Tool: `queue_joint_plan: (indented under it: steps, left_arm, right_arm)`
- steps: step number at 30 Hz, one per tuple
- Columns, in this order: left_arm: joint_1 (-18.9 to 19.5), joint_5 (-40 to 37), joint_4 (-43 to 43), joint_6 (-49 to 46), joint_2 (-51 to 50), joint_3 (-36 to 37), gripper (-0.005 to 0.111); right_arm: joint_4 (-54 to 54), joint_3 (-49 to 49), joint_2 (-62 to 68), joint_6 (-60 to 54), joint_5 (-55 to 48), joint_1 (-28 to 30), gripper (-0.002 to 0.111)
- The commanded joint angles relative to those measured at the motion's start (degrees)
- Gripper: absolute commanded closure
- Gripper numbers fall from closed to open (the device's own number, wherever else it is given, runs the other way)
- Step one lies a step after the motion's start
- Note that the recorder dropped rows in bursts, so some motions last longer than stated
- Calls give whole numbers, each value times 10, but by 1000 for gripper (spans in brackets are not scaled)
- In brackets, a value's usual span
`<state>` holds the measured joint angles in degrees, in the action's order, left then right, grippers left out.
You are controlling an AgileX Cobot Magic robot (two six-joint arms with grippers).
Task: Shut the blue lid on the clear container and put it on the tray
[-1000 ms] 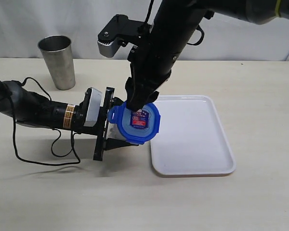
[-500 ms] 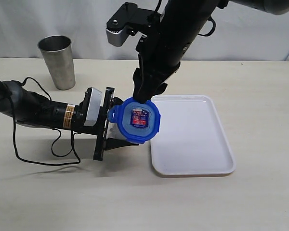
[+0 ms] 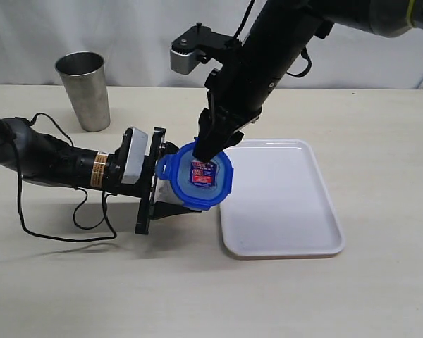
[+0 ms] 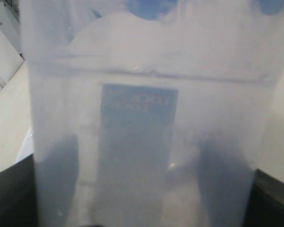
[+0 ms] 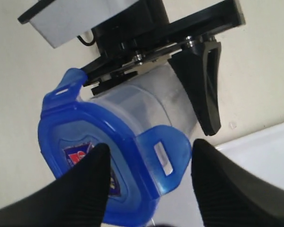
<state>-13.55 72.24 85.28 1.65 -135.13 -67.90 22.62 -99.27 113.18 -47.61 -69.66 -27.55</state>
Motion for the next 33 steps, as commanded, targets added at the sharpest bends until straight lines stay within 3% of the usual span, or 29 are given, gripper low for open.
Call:
queue_joint_plan:
  steps: [1, 18, 33]
  left_arm:
    - [-2, -29, 5, 14, -4, 2, 107]
    - [-2, -23, 5, 17, -4, 2, 107]
    - [-2, -30, -37, 125, -4, 2, 107]
  right_arm:
    - [18, 3, 27, -27, -3, -1, 65]
    - [11, -7, 91, -19, -3, -19, 67]
    - [-21, -46, 24, 29, -3, -19, 67]
